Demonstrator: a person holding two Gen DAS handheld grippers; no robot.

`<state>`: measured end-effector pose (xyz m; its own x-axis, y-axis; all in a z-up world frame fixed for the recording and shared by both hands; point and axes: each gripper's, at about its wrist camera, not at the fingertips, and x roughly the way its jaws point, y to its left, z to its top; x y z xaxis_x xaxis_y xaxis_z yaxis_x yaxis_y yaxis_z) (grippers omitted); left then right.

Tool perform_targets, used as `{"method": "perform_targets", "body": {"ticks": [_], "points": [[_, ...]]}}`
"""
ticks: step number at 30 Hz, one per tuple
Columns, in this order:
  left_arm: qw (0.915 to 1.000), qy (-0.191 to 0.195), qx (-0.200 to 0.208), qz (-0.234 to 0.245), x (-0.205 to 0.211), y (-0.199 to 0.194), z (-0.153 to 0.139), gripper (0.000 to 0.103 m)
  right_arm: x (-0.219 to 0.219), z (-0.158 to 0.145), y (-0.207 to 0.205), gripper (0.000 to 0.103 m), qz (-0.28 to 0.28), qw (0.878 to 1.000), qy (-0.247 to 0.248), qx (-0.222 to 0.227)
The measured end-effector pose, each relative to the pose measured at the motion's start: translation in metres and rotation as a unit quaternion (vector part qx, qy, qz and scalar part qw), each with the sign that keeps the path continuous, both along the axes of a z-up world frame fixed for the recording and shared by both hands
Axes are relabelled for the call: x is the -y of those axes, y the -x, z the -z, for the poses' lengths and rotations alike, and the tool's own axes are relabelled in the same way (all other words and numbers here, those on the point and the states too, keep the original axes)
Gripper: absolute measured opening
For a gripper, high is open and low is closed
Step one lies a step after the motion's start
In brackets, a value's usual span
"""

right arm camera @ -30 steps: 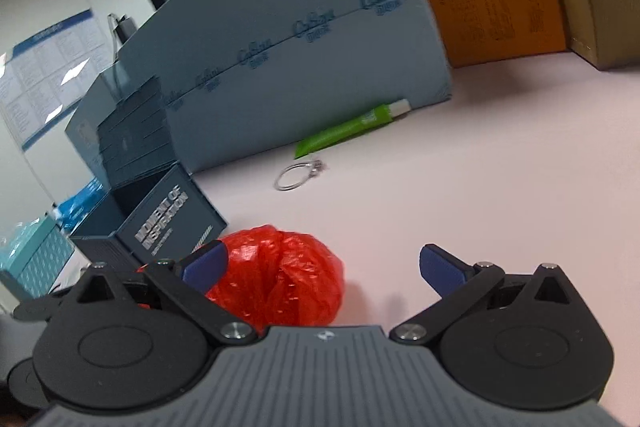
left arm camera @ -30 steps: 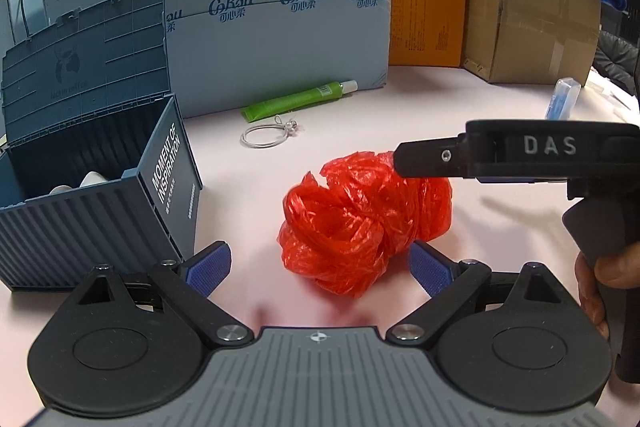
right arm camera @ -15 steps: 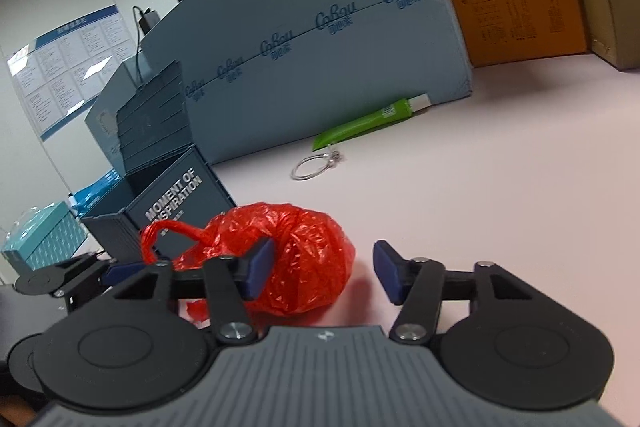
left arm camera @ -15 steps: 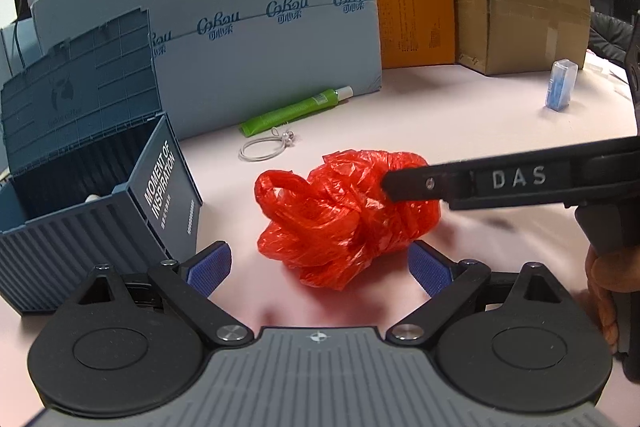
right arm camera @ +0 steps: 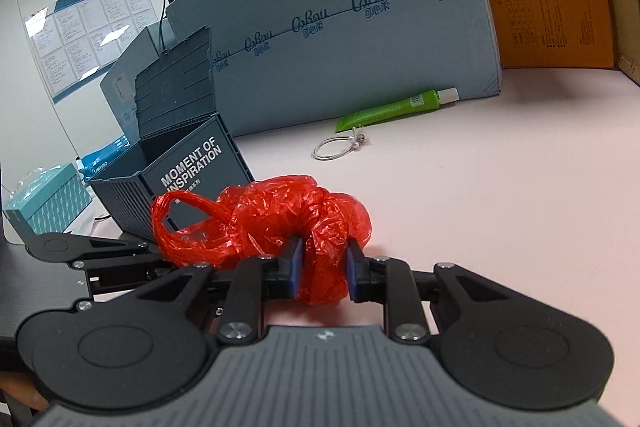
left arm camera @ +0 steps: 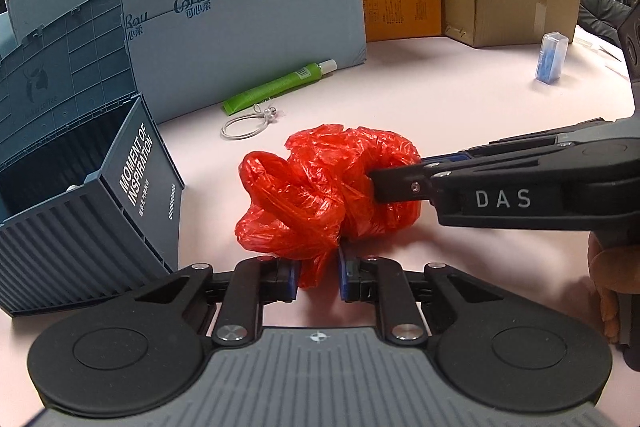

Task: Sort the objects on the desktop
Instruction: 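Close the right tool on the red plastic bag and hold it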

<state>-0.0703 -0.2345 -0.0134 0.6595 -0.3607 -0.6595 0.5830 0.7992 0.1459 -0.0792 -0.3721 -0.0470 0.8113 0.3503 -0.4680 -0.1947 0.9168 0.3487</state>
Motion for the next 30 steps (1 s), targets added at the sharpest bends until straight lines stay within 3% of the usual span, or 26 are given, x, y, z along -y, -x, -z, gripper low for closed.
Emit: {"method": "perform_targets", "body": {"ticks": [9,20,30], "points": [[1.0,0.001,0.001,0.003,0.0,0.002,-0.002,0.015,-0.012,-0.003,0.004,0.025,-0.004,1.0,0.018,-0.002],[0.9997,0.02,0.01,0.003,-0.004,0.003,-0.008,0.015,-0.011,-0.007,0.008,0.026,0.0,1.0,-0.001,0.004],[0.9997,0.015,0.017,0.007,-0.003,0.005,-0.008,0.015,-0.012,-0.008,0.008,0.027,0.004,1.0,0.001,0.001]]}}
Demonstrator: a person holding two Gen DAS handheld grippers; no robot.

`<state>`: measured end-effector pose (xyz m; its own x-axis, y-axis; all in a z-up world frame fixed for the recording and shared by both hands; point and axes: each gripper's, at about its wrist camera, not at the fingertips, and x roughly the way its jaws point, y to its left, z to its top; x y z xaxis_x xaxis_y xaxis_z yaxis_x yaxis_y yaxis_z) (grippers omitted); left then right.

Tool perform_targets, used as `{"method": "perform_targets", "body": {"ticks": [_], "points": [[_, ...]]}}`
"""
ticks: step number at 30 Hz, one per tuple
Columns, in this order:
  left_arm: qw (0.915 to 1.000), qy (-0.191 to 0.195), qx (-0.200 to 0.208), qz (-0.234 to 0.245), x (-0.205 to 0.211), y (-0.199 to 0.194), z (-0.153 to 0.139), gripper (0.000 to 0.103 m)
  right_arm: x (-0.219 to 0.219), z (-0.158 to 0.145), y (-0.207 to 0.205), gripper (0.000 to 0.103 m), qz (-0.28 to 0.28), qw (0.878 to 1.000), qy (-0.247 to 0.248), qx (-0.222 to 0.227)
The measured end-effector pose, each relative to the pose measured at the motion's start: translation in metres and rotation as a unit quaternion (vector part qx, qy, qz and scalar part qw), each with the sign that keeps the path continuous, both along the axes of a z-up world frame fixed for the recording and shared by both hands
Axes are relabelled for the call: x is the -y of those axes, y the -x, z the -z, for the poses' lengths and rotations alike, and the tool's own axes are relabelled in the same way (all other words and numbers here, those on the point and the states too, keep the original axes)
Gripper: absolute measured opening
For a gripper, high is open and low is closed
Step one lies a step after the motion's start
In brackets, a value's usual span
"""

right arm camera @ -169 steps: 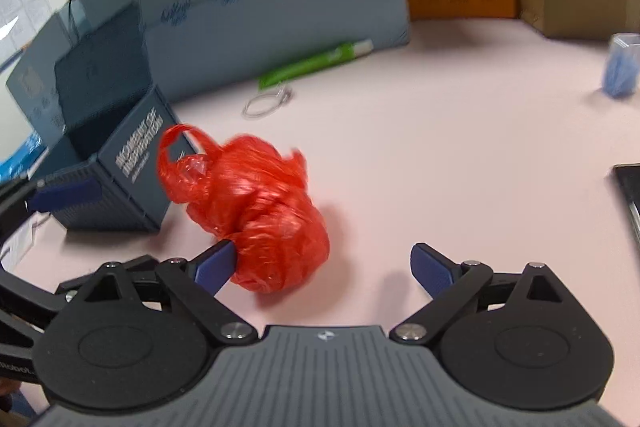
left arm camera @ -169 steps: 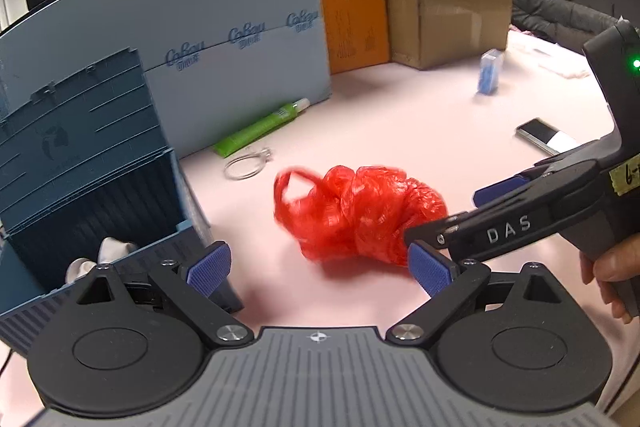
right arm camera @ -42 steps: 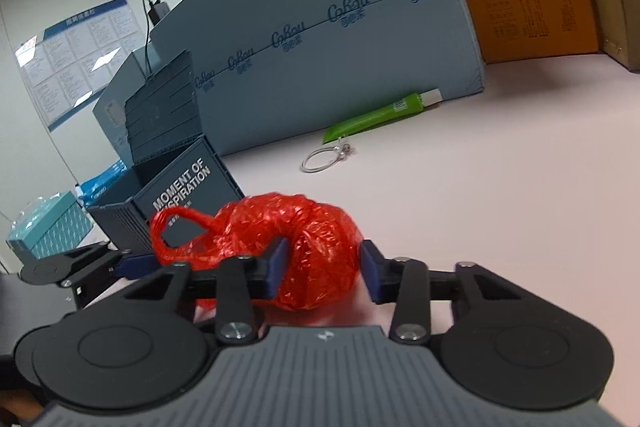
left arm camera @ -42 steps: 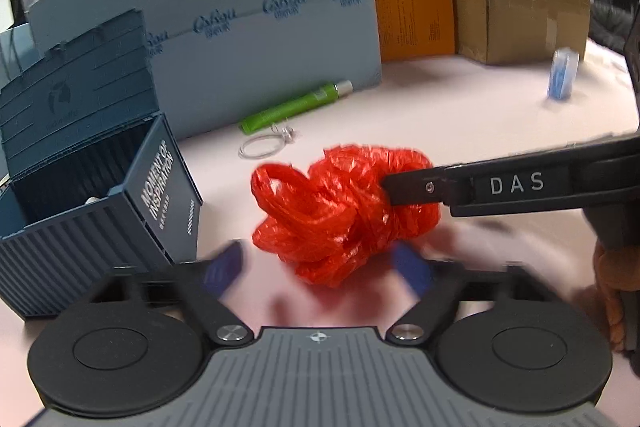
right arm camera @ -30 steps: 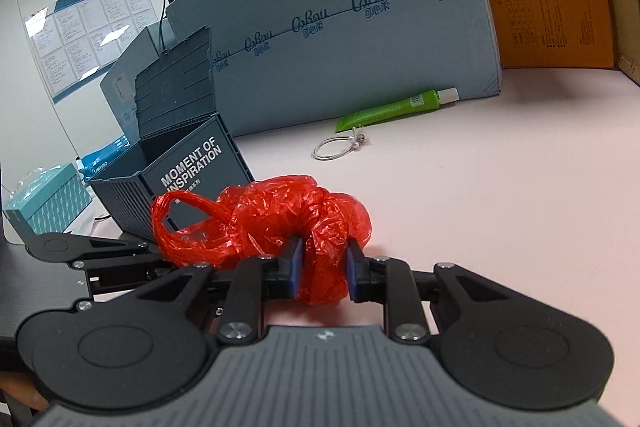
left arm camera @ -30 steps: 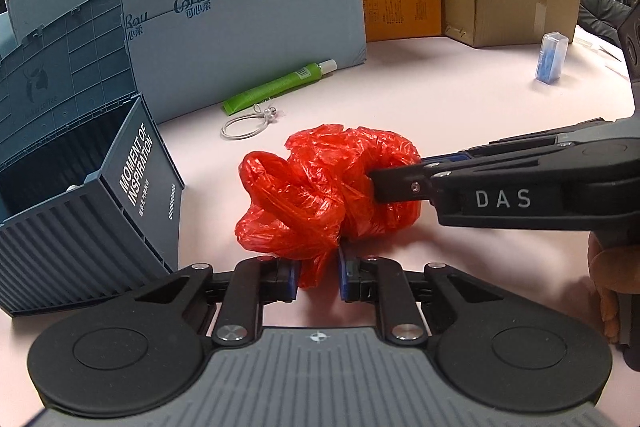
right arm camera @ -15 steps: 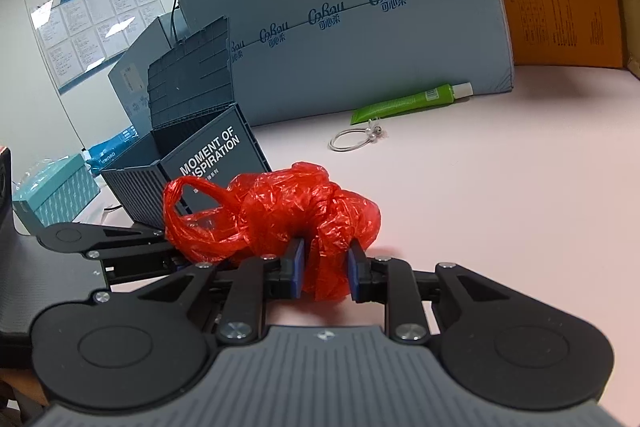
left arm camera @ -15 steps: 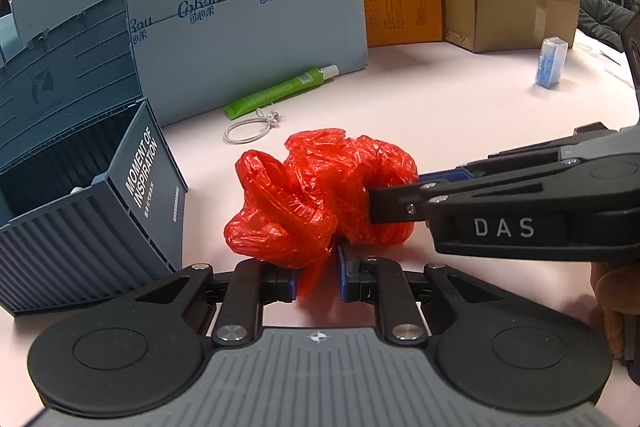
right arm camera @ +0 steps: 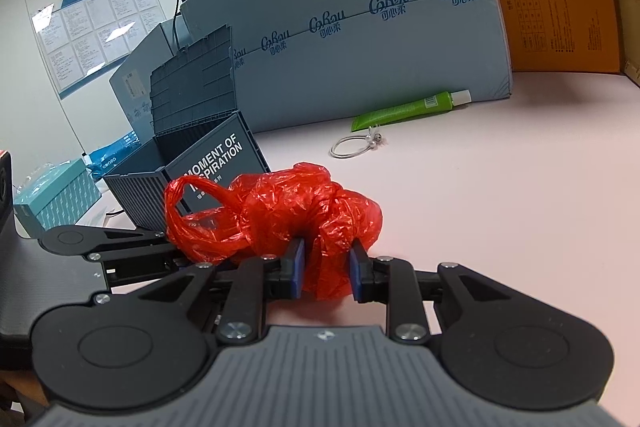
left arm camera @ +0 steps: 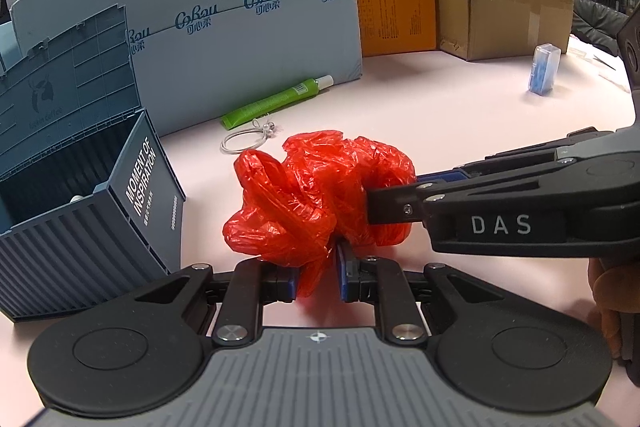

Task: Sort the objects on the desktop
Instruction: 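Close the right tool on the red plastic bag and hold it, then lift the red plastic bag in the right tool toward the teal box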

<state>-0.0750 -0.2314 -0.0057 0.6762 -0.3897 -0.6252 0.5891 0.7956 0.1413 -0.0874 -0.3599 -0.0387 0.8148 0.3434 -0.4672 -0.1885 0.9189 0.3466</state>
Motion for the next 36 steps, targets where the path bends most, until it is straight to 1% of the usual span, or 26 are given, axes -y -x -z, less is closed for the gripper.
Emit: {"method": "perform_targets", "body": {"ticks": [9,18,29,36], "points": [[0.9999,0.001,0.005,0.013,0.0,0.004,0.001,0.015,-0.002,-0.001,0.007,0.027,0.013,1.0,0.003,-0.002],[0.9991,0.004,0.0,0.042,-0.005,0.013,0.001,0.015,-0.013,-0.001,0.023,0.027,0.044,0.999,0.015,-0.012],[0.9963,0.004,-0.009,0.086,-0.023,0.019,-0.002,0.015,-0.036,-0.003,0.041,0.027,0.092,0.995,0.016,-0.023],[0.9953,0.008,0.0,0.097,-0.038,0.017,-0.009,0.015,-0.052,-0.009,0.042,0.027,0.109,0.994,0.01,-0.015]]}}
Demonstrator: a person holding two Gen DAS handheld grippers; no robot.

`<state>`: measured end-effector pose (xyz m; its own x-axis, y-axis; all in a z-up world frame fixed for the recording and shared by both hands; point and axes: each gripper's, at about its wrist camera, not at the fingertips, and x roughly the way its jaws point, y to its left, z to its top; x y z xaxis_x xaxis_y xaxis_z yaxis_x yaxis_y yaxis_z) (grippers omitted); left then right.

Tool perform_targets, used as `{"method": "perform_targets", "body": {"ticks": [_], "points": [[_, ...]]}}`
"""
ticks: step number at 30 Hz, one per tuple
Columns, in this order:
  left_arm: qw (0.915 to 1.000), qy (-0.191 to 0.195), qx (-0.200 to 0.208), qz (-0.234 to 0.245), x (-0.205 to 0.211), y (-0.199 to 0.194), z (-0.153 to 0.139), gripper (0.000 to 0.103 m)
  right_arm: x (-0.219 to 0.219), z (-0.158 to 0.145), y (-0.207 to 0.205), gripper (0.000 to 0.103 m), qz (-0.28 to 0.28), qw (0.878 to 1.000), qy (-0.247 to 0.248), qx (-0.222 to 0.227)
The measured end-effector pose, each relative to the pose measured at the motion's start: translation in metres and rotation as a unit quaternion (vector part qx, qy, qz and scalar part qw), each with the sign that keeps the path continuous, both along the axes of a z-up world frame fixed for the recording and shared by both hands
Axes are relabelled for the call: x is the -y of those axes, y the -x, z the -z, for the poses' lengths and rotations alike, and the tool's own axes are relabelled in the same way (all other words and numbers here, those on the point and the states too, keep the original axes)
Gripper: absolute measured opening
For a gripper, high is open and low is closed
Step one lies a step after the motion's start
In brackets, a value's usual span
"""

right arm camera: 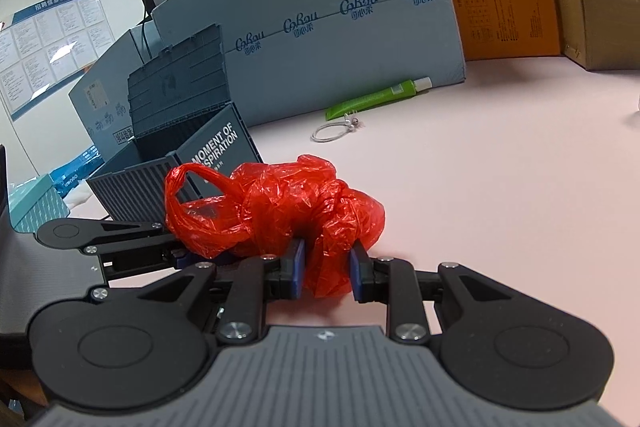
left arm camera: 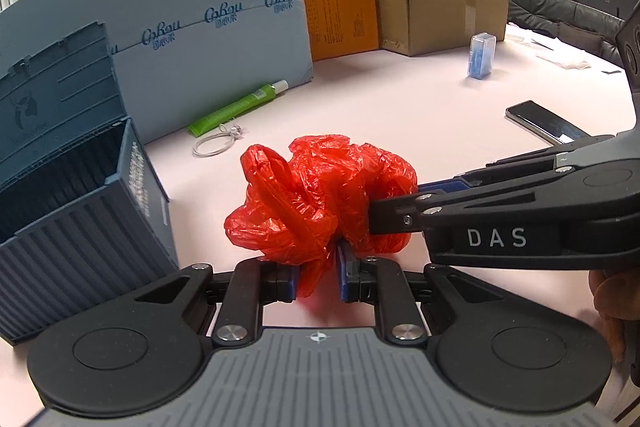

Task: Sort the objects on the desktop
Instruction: 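Lift the red plastic bag in the right tool toward the teal box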

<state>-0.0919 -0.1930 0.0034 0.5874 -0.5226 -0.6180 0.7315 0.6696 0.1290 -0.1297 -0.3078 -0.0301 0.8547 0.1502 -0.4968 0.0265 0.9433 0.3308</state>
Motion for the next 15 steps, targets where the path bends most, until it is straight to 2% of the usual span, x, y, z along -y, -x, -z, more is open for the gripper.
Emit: {"method": "perform_targets", "body": {"ticks": [15], "points": [[0.9992,0.035,0.019,-0.001,-0.011,-0.02,-0.024,0.015,-0.015,-0.025,-0.013,0.028,0.033,0.999,0.005,0.03]]}}
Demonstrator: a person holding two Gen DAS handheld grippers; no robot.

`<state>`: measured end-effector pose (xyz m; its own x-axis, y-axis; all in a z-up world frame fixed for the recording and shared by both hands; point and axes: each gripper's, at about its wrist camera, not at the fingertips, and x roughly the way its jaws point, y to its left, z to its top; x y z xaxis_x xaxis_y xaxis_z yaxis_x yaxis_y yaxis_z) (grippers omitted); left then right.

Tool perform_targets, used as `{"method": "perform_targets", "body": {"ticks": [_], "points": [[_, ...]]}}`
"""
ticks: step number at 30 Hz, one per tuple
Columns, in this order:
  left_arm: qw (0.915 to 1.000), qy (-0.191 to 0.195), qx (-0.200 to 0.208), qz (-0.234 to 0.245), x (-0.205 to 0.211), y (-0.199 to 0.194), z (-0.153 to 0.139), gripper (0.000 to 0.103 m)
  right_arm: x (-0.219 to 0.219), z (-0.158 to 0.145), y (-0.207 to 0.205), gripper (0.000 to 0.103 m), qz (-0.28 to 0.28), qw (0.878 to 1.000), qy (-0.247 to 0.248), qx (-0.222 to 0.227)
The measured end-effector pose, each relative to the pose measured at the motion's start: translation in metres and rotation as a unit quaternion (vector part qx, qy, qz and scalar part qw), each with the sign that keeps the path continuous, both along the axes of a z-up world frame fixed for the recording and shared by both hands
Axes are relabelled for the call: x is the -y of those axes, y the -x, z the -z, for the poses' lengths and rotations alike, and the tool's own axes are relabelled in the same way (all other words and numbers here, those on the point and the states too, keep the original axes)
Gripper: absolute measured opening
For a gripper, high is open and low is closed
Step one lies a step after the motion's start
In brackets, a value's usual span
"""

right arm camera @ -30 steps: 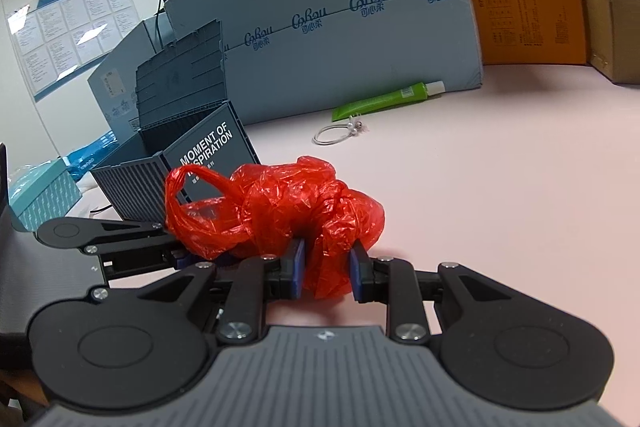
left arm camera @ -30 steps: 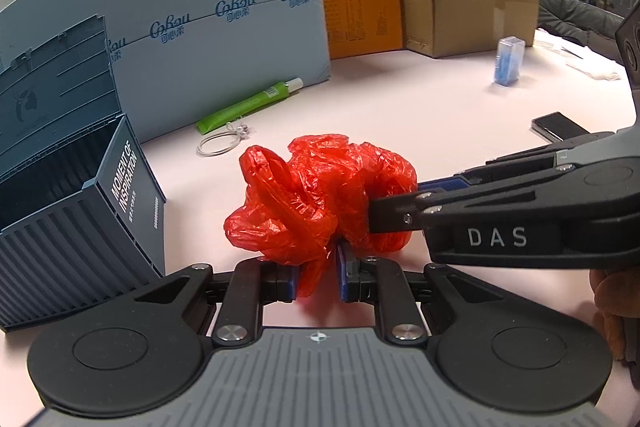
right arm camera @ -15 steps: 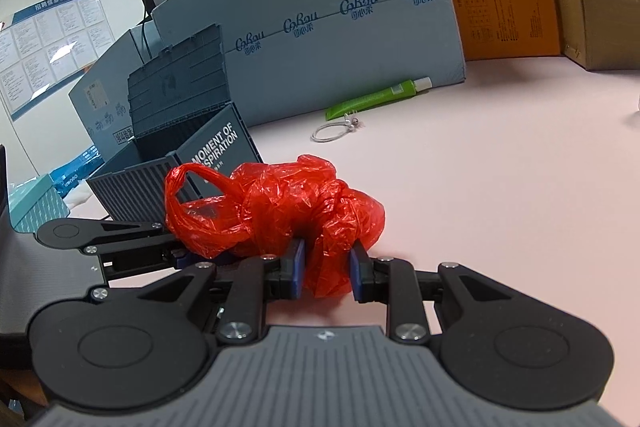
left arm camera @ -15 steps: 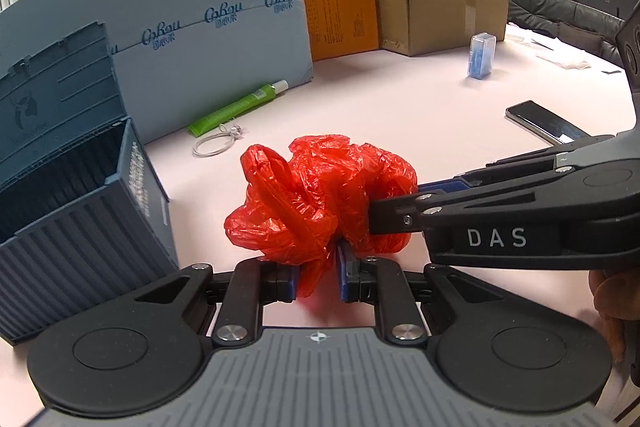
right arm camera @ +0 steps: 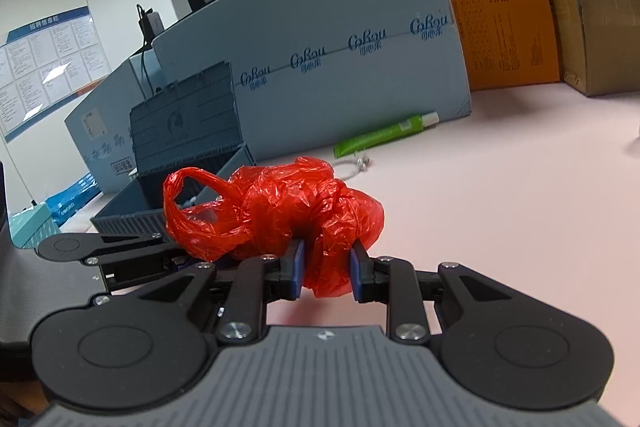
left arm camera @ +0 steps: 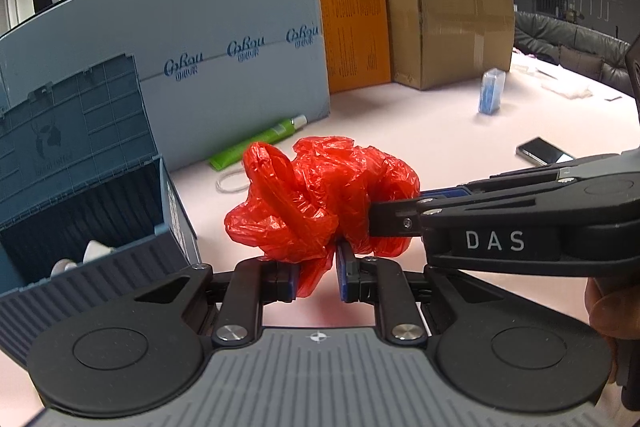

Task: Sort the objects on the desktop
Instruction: 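Lift the red plastic bag in the right tool toward the teal box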

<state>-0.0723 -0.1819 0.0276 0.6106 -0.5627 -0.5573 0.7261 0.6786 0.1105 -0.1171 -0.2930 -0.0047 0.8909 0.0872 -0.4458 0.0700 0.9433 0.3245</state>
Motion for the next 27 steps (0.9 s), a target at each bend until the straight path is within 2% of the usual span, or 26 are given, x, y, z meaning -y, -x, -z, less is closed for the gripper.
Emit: {"method": "perform_targets", "body": {"ticks": [10,27], "points": [[0.9997,0.025,-0.001,0.005,0.002,-0.004,-0.011,0.015,0.002,-0.013,0.002,0.028,0.021,1.0,0.006,0.01],[0.9989,0.045,0.013,-0.005,-0.016,-0.001,-0.024,0.015,-0.013,-0.027,0.001,0.028,0.014,0.999,0.022,0.034]]}}
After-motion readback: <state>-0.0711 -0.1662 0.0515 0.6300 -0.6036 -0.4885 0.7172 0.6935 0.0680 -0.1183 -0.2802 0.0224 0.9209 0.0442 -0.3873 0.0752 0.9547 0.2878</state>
